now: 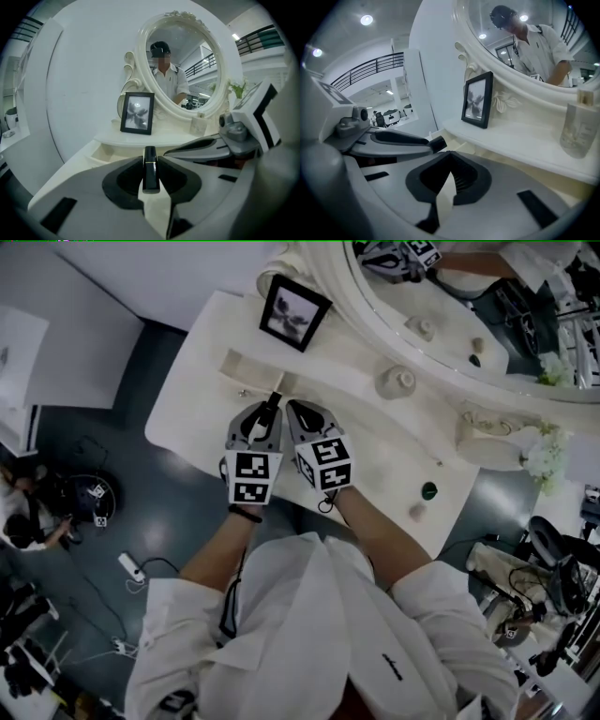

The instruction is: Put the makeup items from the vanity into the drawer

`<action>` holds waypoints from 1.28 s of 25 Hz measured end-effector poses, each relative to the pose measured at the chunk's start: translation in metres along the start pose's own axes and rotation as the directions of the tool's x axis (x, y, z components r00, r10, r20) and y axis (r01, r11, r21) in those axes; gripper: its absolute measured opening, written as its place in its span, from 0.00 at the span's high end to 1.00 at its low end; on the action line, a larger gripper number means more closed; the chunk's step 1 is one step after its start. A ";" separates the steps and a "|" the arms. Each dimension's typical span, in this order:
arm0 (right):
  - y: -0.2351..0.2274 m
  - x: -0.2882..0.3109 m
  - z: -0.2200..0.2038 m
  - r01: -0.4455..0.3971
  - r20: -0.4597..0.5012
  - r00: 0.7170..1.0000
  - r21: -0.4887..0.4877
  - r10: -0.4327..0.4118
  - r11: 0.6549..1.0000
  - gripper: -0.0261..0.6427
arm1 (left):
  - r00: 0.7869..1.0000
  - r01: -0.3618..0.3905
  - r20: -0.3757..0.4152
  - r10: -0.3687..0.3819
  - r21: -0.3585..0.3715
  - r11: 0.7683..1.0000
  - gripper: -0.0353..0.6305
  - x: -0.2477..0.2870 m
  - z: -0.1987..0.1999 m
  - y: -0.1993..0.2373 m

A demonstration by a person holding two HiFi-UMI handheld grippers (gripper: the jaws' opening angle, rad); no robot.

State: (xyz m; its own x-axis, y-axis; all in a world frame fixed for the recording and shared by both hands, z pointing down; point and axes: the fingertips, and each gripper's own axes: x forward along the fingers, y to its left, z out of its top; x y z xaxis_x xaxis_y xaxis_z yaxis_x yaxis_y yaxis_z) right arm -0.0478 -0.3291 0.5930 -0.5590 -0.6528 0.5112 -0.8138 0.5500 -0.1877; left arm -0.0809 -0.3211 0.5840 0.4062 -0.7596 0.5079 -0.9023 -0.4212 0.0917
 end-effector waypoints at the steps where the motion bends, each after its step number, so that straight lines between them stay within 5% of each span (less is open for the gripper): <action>1: 0.001 0.004 0.002 -0.004 0.000 1.000 -0.009 0.004 1.000 0.93 | 1.000 -0.009 0.001 0.009 -0.007 1.000 0.78 0.002 0.002 0.005; 7: 0.002 0.024 0.013 -0.011 -0.002 1.000 -0.047 0.011 0.999 0.93 | 0.999 -0.048 -0.010 0.047 -0.033 0.998 0.78 0.016 0.008 0.031; 32: -0.003 0.039 0.018 0.006 -0.005 1.000 -0.050 -0.007 0.999 0.93 | 0.994 0.009 -0.106 -0.008 0.010 1.000 0.77 0.053 0.008 0.048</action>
State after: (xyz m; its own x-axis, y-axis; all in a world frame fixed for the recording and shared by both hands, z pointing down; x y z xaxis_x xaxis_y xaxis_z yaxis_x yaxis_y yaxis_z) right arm -0.0703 -0.3660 0.5986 -0.5529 -0.6540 0.5163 -0.8084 0.5713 -0.1420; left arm -0.1010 -0.3853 0.6090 0.3962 -0.6993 0.5949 -0.8970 -0.4331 0.0882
